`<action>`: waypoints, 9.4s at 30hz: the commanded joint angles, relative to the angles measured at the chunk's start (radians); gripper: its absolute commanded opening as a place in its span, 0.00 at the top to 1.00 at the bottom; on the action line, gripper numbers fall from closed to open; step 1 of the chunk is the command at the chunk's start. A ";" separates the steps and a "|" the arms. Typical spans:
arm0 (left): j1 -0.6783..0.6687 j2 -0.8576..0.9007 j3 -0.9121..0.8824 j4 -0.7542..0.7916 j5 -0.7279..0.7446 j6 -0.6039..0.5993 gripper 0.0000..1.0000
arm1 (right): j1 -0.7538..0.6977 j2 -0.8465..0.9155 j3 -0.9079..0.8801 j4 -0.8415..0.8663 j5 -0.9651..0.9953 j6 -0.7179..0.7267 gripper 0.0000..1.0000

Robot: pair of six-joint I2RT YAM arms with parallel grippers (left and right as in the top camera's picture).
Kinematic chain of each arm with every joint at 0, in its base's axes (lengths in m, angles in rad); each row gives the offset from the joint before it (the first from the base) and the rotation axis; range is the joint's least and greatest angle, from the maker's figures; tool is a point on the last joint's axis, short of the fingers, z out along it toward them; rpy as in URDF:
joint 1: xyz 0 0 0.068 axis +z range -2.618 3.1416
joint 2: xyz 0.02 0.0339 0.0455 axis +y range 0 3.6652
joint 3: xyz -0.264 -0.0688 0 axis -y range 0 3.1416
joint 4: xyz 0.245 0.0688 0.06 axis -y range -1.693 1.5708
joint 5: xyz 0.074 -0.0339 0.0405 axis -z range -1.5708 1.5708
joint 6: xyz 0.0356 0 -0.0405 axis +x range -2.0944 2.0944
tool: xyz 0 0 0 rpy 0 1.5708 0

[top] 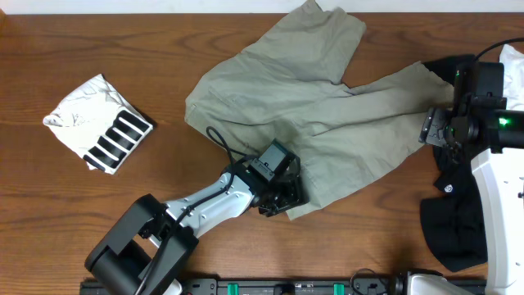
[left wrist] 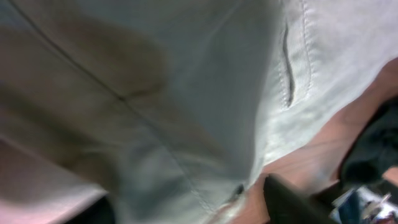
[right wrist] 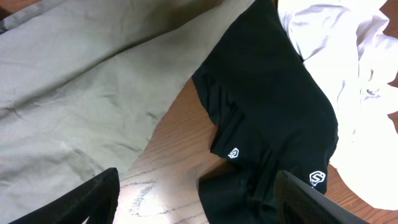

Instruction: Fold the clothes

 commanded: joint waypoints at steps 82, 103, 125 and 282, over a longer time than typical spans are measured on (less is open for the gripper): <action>0.719 -0.261 -0.008 -0.809 -0.249 0.467 0.92 | -0.012 0.102 -0.515 0.021 -0.418 0.137 0.18; 0.719 -0.262 -0.007 -0.860 -0.248 0.512 0.94 | -0.012 0.022 -0.511 0.171 -0.429 0.117 0.99; 0.719 -0.565 0.070 -1.073 -0.249 0.552 0.94 | -0.012 -0.288 -0.425 0.214 -0.299 0.060 0.99; 0.719 -0.797 0.078 -1.062 -0.282 0.402 0.93 | 0.088 0.348 -0.418 0.247 -0.455 0.495 0.99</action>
